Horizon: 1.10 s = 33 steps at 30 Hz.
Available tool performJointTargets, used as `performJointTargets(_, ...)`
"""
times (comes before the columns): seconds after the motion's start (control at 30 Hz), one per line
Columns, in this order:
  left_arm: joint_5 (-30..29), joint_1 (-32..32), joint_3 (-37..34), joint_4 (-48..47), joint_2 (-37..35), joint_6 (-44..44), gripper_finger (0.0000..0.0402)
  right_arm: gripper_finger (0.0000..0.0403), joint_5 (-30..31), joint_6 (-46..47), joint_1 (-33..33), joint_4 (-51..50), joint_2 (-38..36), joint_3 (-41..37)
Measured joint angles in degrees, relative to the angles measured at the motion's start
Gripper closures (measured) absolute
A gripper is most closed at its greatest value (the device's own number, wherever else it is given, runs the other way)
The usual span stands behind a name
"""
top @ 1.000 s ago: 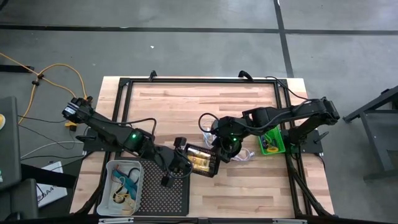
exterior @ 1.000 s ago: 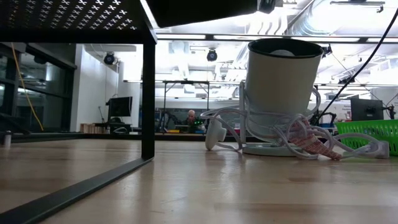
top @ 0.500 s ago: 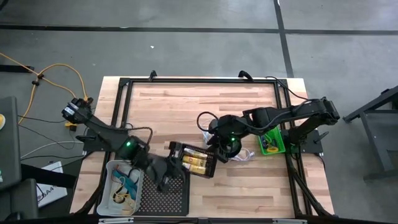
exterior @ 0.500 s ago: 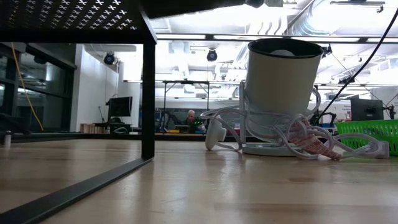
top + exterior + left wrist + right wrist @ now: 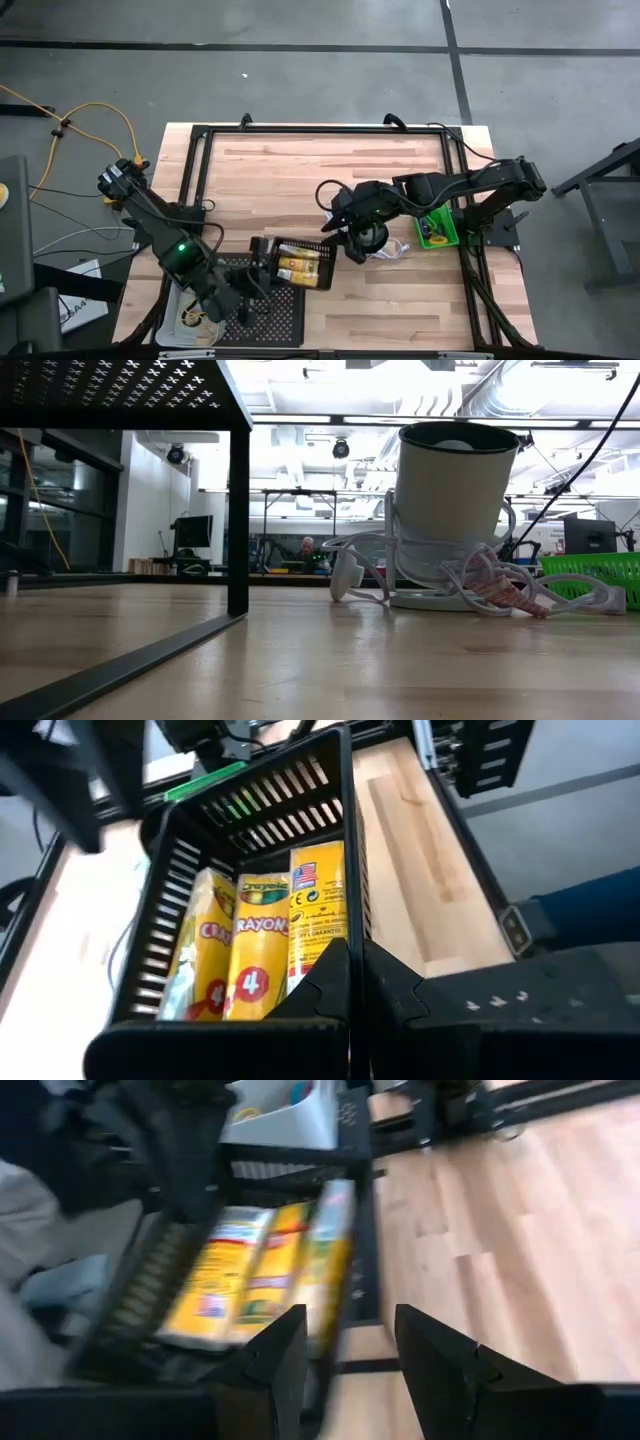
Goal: Pick & Place Office Desk Supplies
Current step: Put the black bin on the shelf
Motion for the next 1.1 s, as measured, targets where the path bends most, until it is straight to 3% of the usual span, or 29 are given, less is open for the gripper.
performJointTargets(0.47, 0.22, -5.63, 0.01, -1.22, 0.0, -7.13, 0.0401, 0.0262, 16.34, -10.46, -4.89, 0.08, 0.02, 0.0)
performJointTargets(0.9, 0.05, -11.42, 0.02, -3.15, 0.0, -12.25, 0.0401, 0.0262, 16.31, -7.12, -11.04, 0.08, 0.02, 0.0)
performJointTargets(1.1, -3.45, -13.11, 0.04, -9.82, 0.0, -18.64, 0.0401, 0.0262, 16.56, -7.1, -11.35, 0.1, 0.02, 0.0)
